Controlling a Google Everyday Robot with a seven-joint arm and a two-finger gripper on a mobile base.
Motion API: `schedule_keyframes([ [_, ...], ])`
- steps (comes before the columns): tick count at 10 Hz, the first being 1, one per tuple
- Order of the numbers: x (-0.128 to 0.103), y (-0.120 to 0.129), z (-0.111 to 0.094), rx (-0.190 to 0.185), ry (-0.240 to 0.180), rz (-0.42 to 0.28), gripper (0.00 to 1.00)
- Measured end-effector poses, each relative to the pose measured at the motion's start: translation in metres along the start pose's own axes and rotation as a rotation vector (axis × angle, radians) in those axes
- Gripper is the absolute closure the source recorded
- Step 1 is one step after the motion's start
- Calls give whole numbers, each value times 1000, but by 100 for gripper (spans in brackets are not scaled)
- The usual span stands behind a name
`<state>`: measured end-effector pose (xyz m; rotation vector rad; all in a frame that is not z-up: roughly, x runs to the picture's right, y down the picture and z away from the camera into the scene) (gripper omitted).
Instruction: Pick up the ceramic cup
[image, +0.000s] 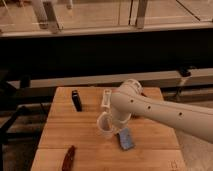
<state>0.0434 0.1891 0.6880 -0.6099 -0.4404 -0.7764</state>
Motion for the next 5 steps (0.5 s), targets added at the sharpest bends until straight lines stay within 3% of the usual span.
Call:
schedule_keyframes([
  [5,4,-4,-9,0,-2,-4,99],
])
